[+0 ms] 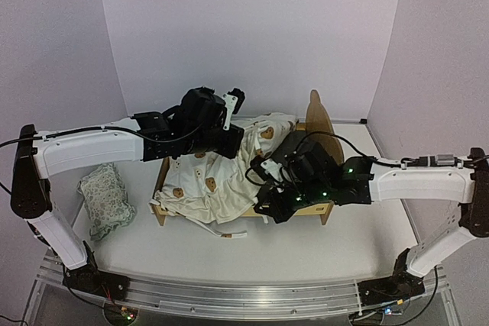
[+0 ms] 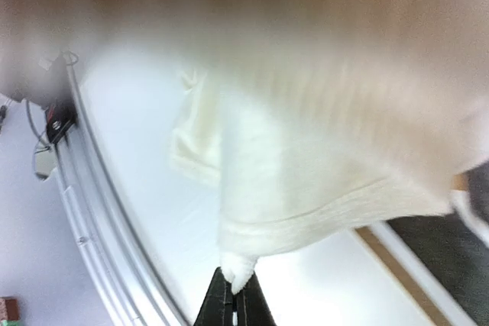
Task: Set up the pet bed
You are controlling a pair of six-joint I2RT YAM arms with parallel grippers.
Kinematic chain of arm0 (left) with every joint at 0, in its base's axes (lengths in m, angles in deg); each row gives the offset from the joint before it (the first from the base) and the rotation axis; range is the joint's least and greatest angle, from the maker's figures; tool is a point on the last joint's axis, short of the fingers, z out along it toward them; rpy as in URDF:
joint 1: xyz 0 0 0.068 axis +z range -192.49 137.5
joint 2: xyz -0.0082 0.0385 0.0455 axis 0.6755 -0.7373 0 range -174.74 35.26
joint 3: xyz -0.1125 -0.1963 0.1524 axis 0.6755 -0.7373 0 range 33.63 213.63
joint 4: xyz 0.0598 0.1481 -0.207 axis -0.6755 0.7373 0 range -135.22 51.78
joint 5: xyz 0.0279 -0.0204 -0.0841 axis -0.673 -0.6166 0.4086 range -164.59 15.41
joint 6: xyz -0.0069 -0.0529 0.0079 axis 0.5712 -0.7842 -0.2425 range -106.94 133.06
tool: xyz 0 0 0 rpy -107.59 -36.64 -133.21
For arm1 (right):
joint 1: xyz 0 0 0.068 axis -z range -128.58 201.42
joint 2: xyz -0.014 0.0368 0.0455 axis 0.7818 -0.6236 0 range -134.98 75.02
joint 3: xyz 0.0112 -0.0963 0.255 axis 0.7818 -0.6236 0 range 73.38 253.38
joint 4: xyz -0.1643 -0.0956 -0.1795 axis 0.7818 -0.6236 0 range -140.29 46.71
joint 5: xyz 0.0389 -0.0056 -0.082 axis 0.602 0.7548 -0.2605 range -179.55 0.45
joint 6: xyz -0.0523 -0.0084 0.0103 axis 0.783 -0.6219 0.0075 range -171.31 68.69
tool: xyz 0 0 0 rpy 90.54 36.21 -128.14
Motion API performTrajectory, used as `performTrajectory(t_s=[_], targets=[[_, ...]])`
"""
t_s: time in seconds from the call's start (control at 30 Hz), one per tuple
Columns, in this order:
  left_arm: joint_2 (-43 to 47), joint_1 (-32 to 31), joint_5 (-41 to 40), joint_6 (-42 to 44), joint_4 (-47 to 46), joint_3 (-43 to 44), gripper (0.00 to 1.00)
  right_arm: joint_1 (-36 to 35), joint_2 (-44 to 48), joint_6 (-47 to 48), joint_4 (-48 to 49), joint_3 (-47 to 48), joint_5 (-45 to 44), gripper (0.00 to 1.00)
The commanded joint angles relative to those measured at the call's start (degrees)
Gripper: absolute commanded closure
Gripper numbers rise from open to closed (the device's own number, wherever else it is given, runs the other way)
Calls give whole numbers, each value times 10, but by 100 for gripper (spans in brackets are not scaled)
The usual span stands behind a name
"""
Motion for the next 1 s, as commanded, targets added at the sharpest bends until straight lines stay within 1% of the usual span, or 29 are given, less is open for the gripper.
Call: performTrajectory(t_s=[0.0,0.07,0.13,0.17,0.27,0.33,0.47,0.6,0.8,0.97], targets=[[10,6,-4,-5,1,16,100,-14,-38,-48,11,26,71,89],[11,6,-4,-5,4,14,100,-14,-34,-42,-4,28,65,75],[11,6,-3,-4,5,13,100,-14,-17,-29,-38,40,42,56],[11,5,-2,-4,5,13,100,-13,-6,-18,-60,48,25,50],[10,6,-1,-4,6,14,100,-14,28,16,-119,64,-32,37],[9,6,-1,-4,7,15,100,-14,54,38,-148,66,-77,33],[10,6,-2,-4,7,15,100,-13,93,82,-169,42,-202,32],[7,6,-1,-4,8,18,100,-7,86,153,-166,26,-301,35],[7,6,4,-6,11,22,100,67,42,211,-146,29,-279,45],[8,6,6,-7,9,18,100,89,5,257,-107,28,-203,45]])
